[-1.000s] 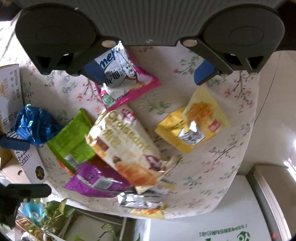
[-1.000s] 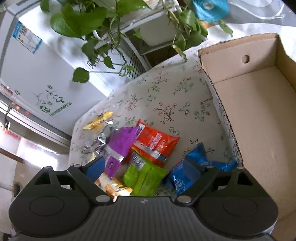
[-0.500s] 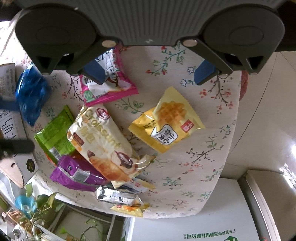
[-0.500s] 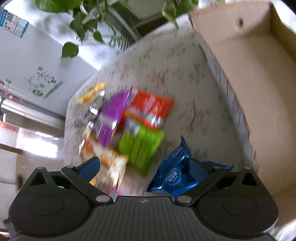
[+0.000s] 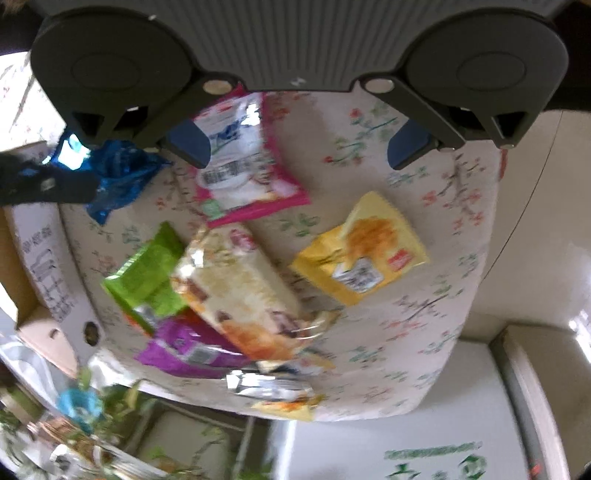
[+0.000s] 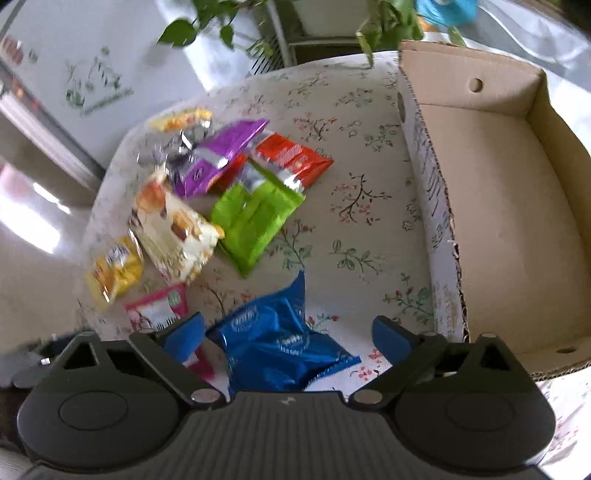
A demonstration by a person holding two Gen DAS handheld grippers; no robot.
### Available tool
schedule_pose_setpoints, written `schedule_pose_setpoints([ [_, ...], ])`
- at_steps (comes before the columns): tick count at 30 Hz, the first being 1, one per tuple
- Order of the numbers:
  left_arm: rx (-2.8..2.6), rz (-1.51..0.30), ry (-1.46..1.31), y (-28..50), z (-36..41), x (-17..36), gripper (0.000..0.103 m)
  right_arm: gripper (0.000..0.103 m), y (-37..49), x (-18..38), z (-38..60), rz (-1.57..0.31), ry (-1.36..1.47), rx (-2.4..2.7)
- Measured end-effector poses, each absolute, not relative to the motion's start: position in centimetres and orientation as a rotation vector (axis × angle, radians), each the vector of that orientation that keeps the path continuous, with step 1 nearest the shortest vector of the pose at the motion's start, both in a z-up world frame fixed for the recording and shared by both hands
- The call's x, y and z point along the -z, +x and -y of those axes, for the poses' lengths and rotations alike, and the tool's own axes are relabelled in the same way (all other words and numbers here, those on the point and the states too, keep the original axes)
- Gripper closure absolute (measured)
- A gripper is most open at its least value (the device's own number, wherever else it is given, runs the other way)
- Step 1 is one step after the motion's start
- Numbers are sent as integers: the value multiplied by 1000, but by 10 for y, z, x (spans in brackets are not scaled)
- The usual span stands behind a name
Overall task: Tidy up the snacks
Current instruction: 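Close the right gripper on the blue foil pack while the left gripper grasps the pink pack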
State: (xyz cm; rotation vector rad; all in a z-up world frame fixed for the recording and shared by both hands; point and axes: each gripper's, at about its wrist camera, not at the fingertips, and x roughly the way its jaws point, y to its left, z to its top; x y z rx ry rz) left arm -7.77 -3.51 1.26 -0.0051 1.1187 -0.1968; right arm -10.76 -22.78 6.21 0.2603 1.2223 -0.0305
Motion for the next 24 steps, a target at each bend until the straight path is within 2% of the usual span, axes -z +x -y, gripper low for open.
schedule_pose_setpoints([
  [10,175,-1106,42,-80,31,-4,1,15,-106,-50,218,-1268,195,-8],
  [15,142,-1096,54,-89,12,-7,3,14,-109,-51,212,-1273,192,-60],
  [17,170,-1094,2,-92,8,-8,3,10,-108,-51,212,-1267,191,-45],
  [24,210,-1105,-4,-90,36,-2,3,9,-103,-46,217,-1273,211,-9],
])
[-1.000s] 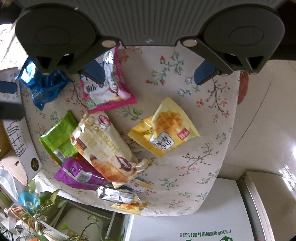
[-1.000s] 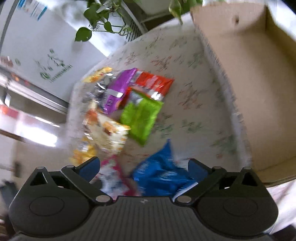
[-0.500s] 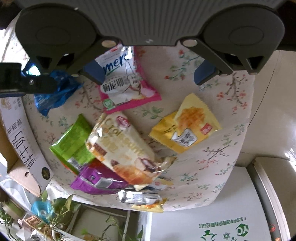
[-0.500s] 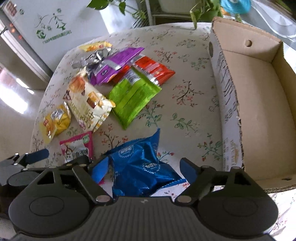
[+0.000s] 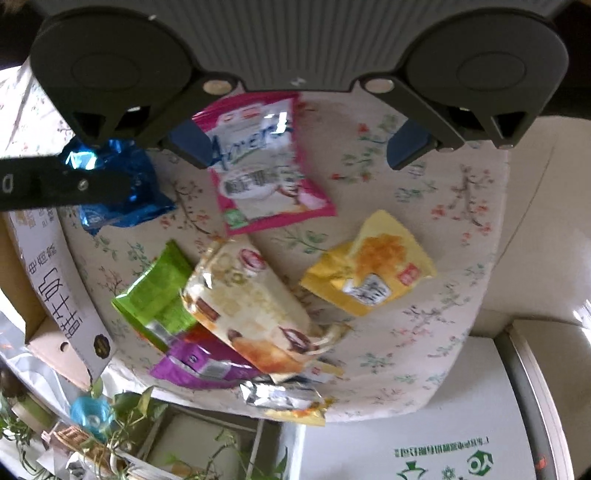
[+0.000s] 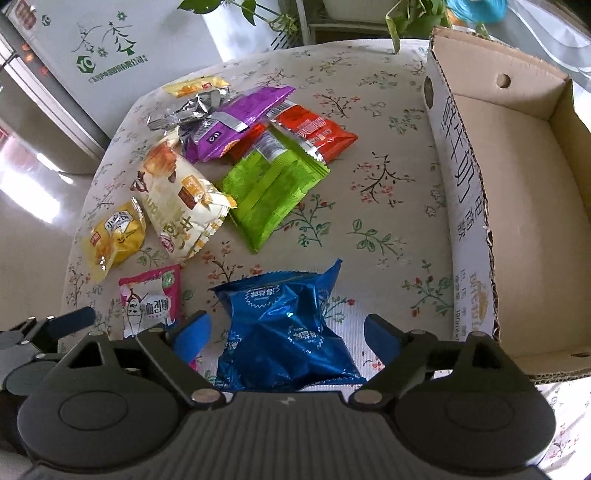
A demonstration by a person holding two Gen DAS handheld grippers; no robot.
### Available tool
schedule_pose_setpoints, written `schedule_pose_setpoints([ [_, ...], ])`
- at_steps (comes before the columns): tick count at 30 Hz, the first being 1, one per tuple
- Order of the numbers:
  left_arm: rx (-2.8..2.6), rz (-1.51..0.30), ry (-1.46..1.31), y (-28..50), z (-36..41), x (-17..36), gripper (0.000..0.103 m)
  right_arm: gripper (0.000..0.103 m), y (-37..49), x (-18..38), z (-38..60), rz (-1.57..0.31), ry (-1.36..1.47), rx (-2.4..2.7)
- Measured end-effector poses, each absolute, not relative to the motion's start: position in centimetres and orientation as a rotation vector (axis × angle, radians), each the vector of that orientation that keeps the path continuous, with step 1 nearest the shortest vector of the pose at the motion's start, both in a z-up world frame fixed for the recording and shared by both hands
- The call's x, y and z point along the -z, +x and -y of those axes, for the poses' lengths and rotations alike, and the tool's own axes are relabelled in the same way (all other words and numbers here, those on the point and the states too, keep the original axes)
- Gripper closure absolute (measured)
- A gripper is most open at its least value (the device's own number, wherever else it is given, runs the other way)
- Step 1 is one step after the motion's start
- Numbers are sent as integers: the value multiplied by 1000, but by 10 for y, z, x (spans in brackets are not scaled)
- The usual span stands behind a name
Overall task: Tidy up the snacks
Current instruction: 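Close the right gripper on the blue foil pack while the left gripper grasps the pink pack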
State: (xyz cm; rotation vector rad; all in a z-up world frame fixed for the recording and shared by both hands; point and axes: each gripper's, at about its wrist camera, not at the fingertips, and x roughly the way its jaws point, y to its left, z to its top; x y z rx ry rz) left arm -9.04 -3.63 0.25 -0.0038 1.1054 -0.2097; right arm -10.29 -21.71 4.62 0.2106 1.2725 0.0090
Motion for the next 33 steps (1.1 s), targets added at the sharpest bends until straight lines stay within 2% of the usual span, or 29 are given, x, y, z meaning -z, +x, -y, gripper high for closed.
schedule_pose_setpoints([
  [7,136,-1078,107,-91,59,7,0,9,-97,-37,214,-1301,199,14],
  [33,132,-1081,88,-93,48,6,0,6,-85,-12,197,-1359,102,47],
])
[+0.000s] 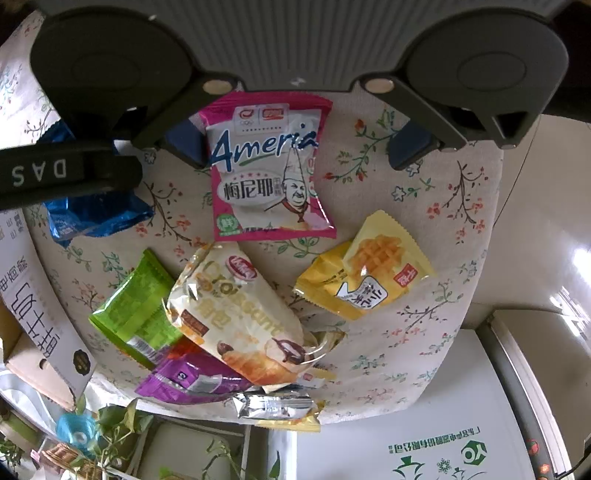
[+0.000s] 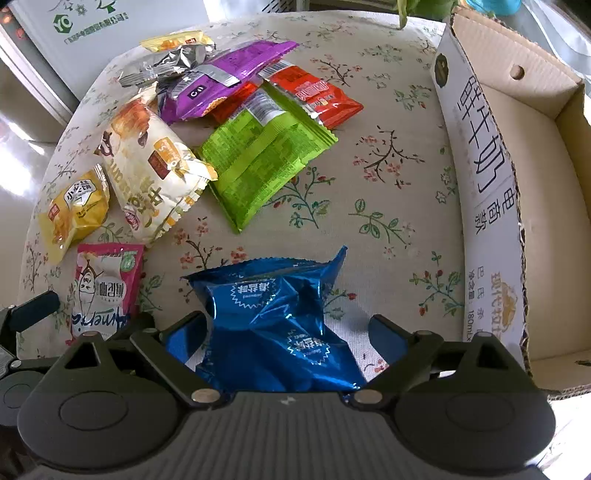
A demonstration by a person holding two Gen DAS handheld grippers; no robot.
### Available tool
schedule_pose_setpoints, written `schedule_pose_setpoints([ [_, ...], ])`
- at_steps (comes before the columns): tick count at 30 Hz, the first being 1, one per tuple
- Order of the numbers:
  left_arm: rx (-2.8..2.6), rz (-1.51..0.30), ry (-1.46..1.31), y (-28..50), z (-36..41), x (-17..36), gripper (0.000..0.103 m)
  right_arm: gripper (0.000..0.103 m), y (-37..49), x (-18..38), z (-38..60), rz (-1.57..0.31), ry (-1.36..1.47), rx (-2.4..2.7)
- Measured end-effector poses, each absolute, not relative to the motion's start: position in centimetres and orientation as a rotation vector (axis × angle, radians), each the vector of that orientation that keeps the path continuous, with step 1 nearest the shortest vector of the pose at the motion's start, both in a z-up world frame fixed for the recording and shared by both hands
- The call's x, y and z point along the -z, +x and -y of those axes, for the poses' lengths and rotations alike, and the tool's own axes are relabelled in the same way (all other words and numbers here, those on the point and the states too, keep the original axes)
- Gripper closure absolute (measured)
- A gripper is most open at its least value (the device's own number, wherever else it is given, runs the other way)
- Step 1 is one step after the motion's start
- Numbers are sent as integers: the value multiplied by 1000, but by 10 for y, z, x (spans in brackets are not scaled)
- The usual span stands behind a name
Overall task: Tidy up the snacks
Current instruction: 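Close the right gripper on the blue foil pack while the left gripper grasps the pink pack, then lift both packs and carry them over the open cardboard box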
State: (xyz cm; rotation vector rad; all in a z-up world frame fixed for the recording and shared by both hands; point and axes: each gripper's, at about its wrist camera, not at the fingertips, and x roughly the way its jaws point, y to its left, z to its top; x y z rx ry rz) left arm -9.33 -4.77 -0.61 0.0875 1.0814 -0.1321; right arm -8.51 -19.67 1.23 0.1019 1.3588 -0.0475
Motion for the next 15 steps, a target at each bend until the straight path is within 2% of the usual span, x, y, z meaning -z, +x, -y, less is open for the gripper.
schedule_pose_setpoints([
  [3,129,-1075,86,-94,48,6,1,10,-86,-15,196,-1349,103,41],
  [6,140,-1058,82,-97,49,3,6,24,-87,-16,197,-1350,127,20],
  [7,151,-1046,84,-98,49,2,11,28,-87,-17,197,-1349,133,14],
  [9,169,-1019,95,-101,50,-2,24,28,-88,-19,197,-1341,139,1],
  [11,186,-998,108,-104,52,-5,42,29,-89,-22,197,-1329,139,-11],
  [13,194,-994,92,-105,50,-7,49,29,-91,-27,199,-1313,137,-18],
  [15,187,-996,74,-106,47,-8,52,29,-91,-30,200,-1300,146,-31],
])
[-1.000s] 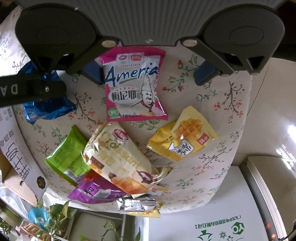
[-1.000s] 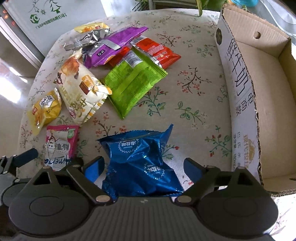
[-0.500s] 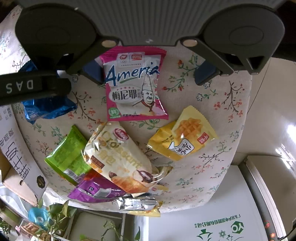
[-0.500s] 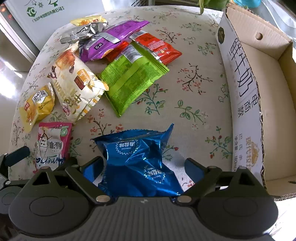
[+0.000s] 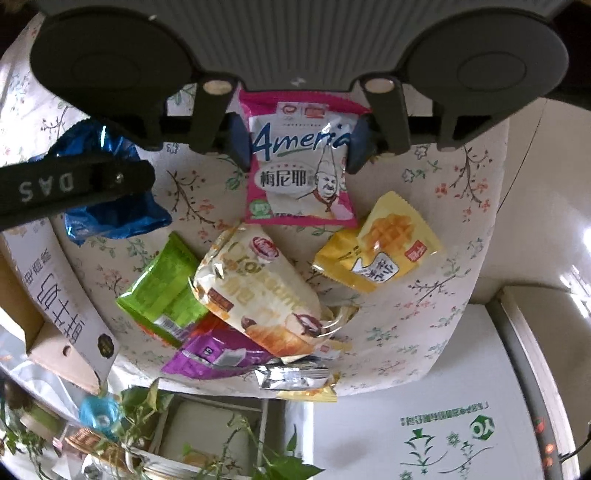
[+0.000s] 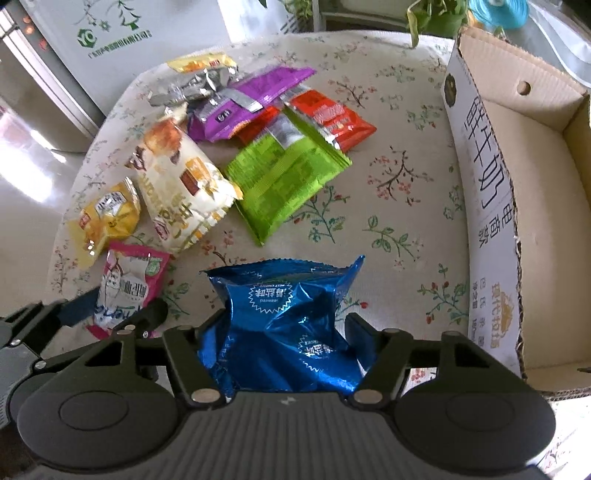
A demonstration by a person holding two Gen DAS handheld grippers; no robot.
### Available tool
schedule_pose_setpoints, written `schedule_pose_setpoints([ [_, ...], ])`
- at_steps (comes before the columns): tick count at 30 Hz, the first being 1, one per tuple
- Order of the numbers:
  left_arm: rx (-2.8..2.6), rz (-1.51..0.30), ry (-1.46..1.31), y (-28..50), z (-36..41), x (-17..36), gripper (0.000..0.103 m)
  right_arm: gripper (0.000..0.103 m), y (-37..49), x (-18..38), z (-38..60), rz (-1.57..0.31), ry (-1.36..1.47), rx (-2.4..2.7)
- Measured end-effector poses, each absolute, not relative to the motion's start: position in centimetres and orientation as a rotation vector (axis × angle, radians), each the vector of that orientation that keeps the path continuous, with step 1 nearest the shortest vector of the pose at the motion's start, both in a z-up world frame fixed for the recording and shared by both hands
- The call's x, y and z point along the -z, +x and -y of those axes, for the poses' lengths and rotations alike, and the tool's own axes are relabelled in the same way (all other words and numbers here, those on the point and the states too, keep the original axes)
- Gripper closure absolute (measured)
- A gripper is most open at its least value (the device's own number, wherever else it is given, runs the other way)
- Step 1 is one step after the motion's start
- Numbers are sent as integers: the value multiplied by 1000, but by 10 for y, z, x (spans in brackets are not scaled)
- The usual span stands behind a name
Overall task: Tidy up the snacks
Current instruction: 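Lift both packs and carry them over the open cardboard box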
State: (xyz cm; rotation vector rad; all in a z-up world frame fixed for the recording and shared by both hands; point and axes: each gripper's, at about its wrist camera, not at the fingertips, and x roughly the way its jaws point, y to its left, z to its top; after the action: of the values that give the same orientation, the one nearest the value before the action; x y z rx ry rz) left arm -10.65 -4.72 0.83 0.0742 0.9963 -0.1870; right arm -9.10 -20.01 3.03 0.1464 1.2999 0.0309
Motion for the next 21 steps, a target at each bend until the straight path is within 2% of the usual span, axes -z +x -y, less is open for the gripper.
schedule_pose_setpoints([
  [5,186,-1019,-2,-109,39,-14,52,29,-94,-40,206,-1271,163,-51],
  [21,194,-933,-31,-119,42,-53,52,29,-102,-77,210,-1154,164,-95],
])
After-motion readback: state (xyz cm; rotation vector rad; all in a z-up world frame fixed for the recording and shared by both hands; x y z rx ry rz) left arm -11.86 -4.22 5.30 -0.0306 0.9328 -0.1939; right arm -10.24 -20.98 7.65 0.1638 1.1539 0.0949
